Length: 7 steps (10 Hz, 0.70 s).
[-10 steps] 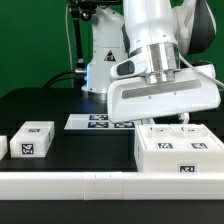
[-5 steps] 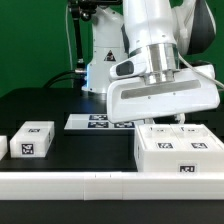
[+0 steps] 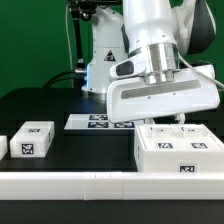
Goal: Assemble cabinet
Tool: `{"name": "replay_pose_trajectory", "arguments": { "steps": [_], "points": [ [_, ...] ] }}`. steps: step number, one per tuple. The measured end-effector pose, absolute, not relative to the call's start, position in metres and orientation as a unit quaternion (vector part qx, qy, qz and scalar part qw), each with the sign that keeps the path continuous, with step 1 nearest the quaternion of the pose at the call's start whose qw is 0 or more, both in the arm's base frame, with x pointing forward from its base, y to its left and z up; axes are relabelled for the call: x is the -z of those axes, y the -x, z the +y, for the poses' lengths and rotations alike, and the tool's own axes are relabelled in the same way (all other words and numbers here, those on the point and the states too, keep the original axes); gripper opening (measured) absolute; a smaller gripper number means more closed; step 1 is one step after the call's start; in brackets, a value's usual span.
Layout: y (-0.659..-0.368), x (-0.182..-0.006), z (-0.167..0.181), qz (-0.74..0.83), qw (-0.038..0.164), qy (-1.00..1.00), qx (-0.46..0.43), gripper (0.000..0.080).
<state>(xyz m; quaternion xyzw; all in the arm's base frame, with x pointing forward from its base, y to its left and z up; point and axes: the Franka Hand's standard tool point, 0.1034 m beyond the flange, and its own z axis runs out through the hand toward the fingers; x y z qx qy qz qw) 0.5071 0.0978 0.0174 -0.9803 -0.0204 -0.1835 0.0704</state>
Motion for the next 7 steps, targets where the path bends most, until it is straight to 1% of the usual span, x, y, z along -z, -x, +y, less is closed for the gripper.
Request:
{"name": "replay_pose_trajectory", "arguments": {
  "steps": [1, 2, 3, 4, 5, 6, 7],
  "points": [
    [-0.507, -0.018, 0.098, -0.021, 0.071, 0.980, 0.182, 0.0219],
    [-0.507, -0.027, 0.098, -0.014, 0.076, 0.985, 0.154, 0.0219],
    [-0.510, -0.048, 0.098, -0.014, 0.080, 0.987, 0.137, 0.0219],
    [-0.512, -0.064, 0.098, -0.010, 0.083, 0.989, 0.125, 0.0219],
    [-0.515, -0.076, 0.101, 0.016, 0.092, 0.991, 0.098, 0.0220],
    [-0.519, -0.083, 0.102, 0.033, 0.094, 0.991, 0.089, 0.0220],
    [-0.517, -0.078, 0.100, 0.024, 0.091, 0.991, 0.096, 0.0220]
  ]
}}
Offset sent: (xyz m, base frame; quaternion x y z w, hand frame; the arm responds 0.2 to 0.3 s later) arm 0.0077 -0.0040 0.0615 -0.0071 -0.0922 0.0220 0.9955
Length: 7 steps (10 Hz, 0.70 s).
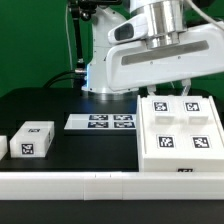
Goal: Assemble cabinet
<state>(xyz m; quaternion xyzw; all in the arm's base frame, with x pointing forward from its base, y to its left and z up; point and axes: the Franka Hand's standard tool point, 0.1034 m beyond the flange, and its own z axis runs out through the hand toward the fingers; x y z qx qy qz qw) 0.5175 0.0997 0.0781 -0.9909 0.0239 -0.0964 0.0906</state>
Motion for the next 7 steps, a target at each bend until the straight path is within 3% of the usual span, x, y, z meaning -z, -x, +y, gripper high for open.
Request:
{"name": "replay_pose_trajectory", "arguments": {
  "steps": [3, 5, 6, 7],
  "points": [
    [-0.514, -0.078, 0.102, 0.026, 0.093, 0.992, 0.078, 0.0220],
    [-0.525, -0.116, 0.098, 0.034, 0.097, 0.995, 0.016, 0.0220],
    [-0.530, -0.121, 0.101, 0.043, 0.098, 0.994, -0.022, 0.0220],
    [-0.537, -0.123, 0.105, 0.052, 0.086, 0.993, -0.059, 0.0220]
  ]
}}
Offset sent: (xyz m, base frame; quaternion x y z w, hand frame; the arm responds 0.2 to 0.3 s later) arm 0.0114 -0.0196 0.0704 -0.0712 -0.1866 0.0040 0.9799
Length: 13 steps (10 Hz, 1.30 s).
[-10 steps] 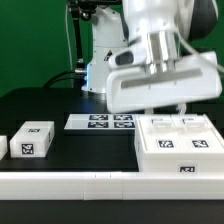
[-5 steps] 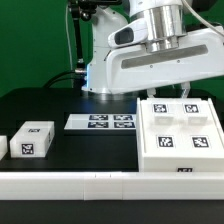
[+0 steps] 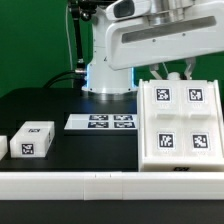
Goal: Assemble cabinet
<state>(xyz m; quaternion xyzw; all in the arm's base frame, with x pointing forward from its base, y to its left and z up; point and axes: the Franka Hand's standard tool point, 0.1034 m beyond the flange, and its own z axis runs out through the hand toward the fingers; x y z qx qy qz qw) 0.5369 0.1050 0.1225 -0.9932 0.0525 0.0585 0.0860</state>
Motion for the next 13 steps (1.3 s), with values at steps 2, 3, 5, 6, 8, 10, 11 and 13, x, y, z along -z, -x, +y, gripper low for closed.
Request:
{"name": "replay_pose_trajectory", "arguments": {
  "steps": [2, 3, 5, 6, 8, 10, 11, 13],
  "points": [
    [-0.542, -0.120, 0.103, 0.049, 0.086, 0.994, -0.048, 0.0222],
    [-0.542, -0.120, 0.103, 0.049, 0.086, 0.994, -0.049, 0.0222],
    [-0.546, -0.131, 0.097, 0.044, 0.088, 0.992, -0.078, 0.0222],
    [-0.558, -0.139, 0.093, 0.047, 0.091, 0.991, -0.089, 0.0222],
    [-0.579, -0.144, 0.084, 0.048, 0.107, 0.988, -0.104, 0.0222],
    [-0.585, -0.143, 0.082, 0.056, 0.116, 0.986, -0.108, 0.0222],
    [-0.585, -0.143, 0.082, 0.056, 0.116, 0.986, -0.108, 0.0222],
    [-0.586, -0.142, 0.086, 0.065, 0.113, 0.985, -0.114, 0.0222]
  ]
}}
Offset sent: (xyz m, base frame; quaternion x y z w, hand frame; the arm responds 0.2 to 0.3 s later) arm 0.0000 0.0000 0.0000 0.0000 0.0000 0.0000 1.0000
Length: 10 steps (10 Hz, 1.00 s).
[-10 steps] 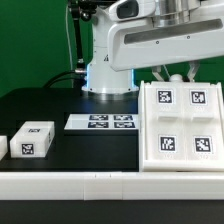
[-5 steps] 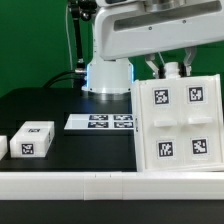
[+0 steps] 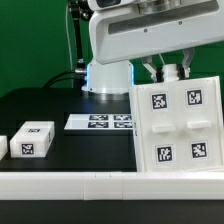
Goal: Assemble cabinet
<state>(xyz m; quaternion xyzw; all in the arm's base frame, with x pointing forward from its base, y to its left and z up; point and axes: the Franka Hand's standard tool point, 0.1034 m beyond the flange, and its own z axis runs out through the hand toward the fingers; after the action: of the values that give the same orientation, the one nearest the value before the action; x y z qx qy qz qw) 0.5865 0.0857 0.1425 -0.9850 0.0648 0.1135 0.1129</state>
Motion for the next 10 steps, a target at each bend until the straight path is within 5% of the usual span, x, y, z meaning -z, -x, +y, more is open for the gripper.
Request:
{"name": "replay_pose_trajectory", "arguments": {
  "steps": [5, 6, 7, 9, 10],
  "points": [
    [-0.605, -0.141, 0.094, 0.086, 0.113, 0.984, -0.109, 0.0222],
    [-0.604, -0.140, 0.094, 0.085, 0.114, 0.984, -0.110, 0.0348],
    [-0.604, -0.140, 0.094, 0.084, 0.114, 0.984, -0.110, 0.0348],
    [-0.605, -0.142, 0.096, 0.083, 0.115, 0.984, -0.108, 0.0613],
    [-0.605, -0.142, 0.096, 0.083, 0.115, 0.984, -0.108, 0.0613]
  ]
}}
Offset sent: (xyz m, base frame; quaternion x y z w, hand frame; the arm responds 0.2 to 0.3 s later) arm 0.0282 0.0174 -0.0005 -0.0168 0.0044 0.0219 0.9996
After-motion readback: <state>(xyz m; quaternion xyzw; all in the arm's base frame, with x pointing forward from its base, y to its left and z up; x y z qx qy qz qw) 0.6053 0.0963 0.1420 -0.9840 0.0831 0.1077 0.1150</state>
